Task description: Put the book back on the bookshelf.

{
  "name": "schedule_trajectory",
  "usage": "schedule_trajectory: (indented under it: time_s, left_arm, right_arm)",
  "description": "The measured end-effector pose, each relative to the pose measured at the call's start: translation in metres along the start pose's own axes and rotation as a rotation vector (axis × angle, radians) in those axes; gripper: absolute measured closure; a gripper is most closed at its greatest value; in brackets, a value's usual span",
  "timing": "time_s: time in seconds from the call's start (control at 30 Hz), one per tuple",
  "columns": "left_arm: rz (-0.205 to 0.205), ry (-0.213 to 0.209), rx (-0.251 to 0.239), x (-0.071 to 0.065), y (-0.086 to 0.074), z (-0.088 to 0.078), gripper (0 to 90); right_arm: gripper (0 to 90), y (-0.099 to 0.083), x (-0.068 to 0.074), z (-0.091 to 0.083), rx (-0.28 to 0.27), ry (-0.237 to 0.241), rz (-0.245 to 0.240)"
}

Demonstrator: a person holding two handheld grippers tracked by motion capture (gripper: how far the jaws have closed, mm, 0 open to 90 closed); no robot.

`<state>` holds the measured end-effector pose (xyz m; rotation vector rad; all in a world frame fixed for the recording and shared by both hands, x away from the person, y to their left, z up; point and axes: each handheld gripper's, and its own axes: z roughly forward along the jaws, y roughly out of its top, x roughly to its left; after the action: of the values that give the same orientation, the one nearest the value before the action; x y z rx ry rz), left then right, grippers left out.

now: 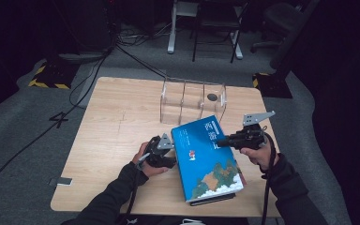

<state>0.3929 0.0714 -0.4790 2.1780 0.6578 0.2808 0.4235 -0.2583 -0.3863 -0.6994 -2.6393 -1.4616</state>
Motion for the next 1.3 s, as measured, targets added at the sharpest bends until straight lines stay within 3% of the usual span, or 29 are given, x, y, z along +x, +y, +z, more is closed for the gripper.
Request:
schedule_trajectory:
  time_s: [0.03, 0.1, 0.27, 0.33, 0.43, 0.63, 0.73, 0.8, 0.9, 1.03, 1.13, 1.23, 1.3]
  left_arm:
    - [0.000, 0.007, -0.003, 0.001, 0.000, 0.000, 42.6]
    - [-0.005, 0.004, -0.003, 0.002, 0.000, 0.000, 43.1]
    - [-0.018, -0.008, -0.015, 0.008, 0.000, -0.002, 46.6]
    - [-0.057, -0.018, -0.038, 0.014, -0.002, -0.004, 52.4]
    - [-0.075, 0.006, -0.044, 0.020, -0.001, -0.006, 52.5]
    - [-0.108, 0.011, -0.053, 0.030, -0.001, -0.005, 53.0]
    - [-0.097, 0.007, -0.065, 0.033, -0.001, -0.004, 53.3]
    - [-0.108, 0.019, -0.094, 0.036, -0.001, -0.005, 65.1]
    - [-0.113, -0.018, -0.124, 0.038, 0.001, -0.010, 72.4]
    - [-0.138, -0.021, -0.181, 0.042, 0.009, -0.018, 86.3]
    - [-0.179, -0.033, -0.238, 0.053, 0.021, -0.026, 88.9]
    - [-0.174, -0.041, -0.253, 0.060, 0.033, -0.032, 89.7]
    - [-0.151, -0.032, -0.262, 0.063, 0.044, -0.037, 89.8]
  right_arm:
    - [80.4, -0.003, -0.004, 0.002, 0.001, 0.010, 0.030]
    - [80.6, -0.006, -0.006, 0.003, -0.007, 0.014, 0.037]
    - [82.4, -0.006, 0.005, 0.003, -0.059, -0.022, -0.044]
    - [82.6, -0.006, 0.007, 0.002, -0.074, -0.030, -0.054]
    - [82.8, -0.005, 0.013, 0.001, -0.098, -0.053, -0.086]
    - [83.1, -0.001, 0.018, 0.001, -0.120, -0.064, -0.107]
    - [83.2, 0.000, 0.019, 0.002, -0.125, -0.064, -0.114]
    - [83.2, 0.004, 0.020, 0.002, -0.127, -0.059, -0.119]
    - [83.2, 0.006, 0.021, 0.002, -0.132, -0.059, -0.125]
    - [83.2, 0.011, 0.022, -0.001, -0.154, -0.062, -0.130]
    - [83.2, 0.015, 0.021, -0.005, -0.180, -0.082, -0.139]
    - [83.0, 0.020, 0.021, -0.008, -0.201, -0.097, -0.155]
    - [82.7, 0.022, 0.021, -0.012, -0.218, -0.099, -0.172]
